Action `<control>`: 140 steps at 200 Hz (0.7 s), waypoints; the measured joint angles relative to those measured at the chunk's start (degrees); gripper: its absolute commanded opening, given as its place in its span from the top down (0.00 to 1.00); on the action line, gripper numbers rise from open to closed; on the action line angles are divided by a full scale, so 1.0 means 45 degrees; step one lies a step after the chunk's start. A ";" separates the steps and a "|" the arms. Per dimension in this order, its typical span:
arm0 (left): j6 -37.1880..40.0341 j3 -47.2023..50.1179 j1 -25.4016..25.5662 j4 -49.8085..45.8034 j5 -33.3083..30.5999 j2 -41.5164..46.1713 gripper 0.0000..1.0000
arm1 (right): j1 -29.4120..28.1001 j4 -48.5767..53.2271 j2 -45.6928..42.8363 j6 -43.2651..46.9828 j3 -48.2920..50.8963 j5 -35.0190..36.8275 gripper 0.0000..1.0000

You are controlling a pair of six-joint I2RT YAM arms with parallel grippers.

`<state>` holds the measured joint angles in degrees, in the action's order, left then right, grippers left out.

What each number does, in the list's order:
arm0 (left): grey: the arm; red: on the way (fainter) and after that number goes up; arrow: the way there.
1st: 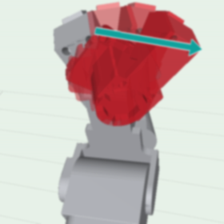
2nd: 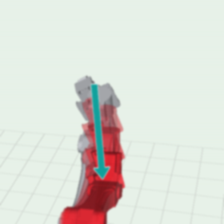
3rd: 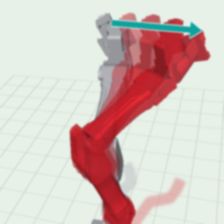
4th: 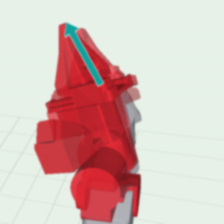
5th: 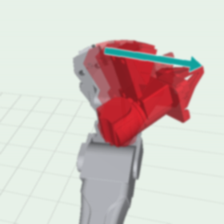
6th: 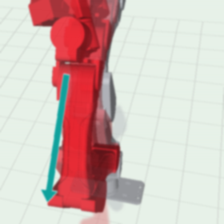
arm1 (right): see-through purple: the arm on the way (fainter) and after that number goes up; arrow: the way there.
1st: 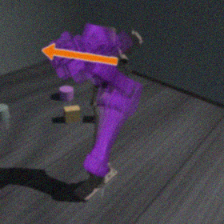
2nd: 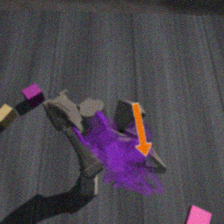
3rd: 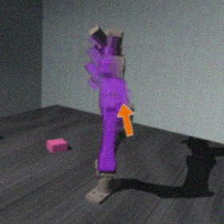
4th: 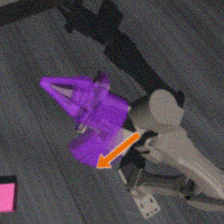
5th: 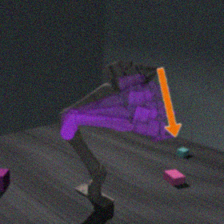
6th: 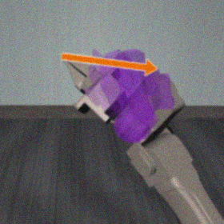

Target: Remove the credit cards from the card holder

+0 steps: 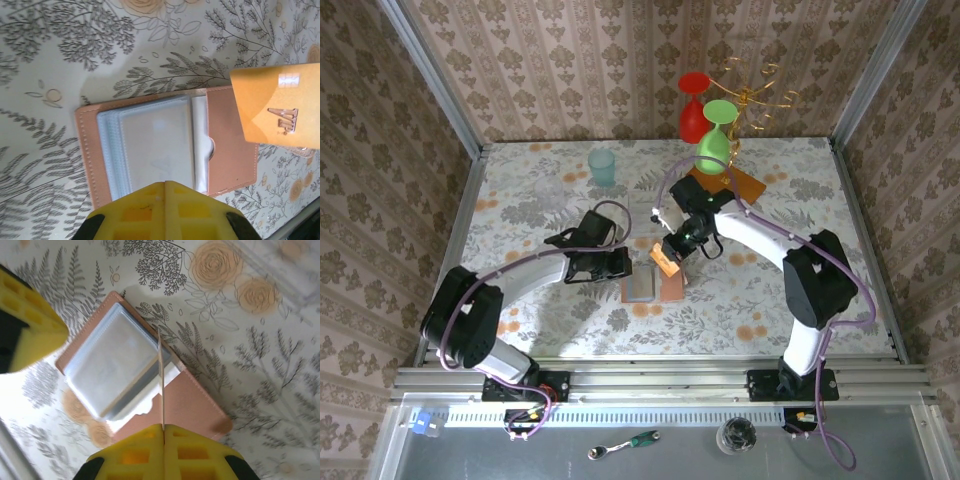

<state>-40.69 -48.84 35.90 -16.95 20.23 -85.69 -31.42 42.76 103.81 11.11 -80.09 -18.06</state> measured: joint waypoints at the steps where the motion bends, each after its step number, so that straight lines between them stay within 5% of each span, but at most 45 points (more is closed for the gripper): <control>1: 0.0000 0.0015 -0.0005 -0.0005 0.0000 0.0010 0.99 | -0.0015 0.0058 0.0029 0.0146 -0.0058 0.0053 1.00; 60: 0.0000 0.0850 -0.0661 -0.0107 -0.0185 0.1175 0.99 | -0.0257 0.2259 0.1549 0.4124 -0.3730 0.1598 1.00; 140: 0.0000 0.1020 -0.1073 -0.0141 -0.0170 0.1379 0.99 | -0.0121 0.4318 0.4823 0.5897 -0.9845 0.2322 1.00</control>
<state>-40.69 -44.25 31.07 -17.58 19.46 -79.48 -31.97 62.19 125.51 37.65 -124.40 -7.62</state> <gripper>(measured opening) 0.063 0.065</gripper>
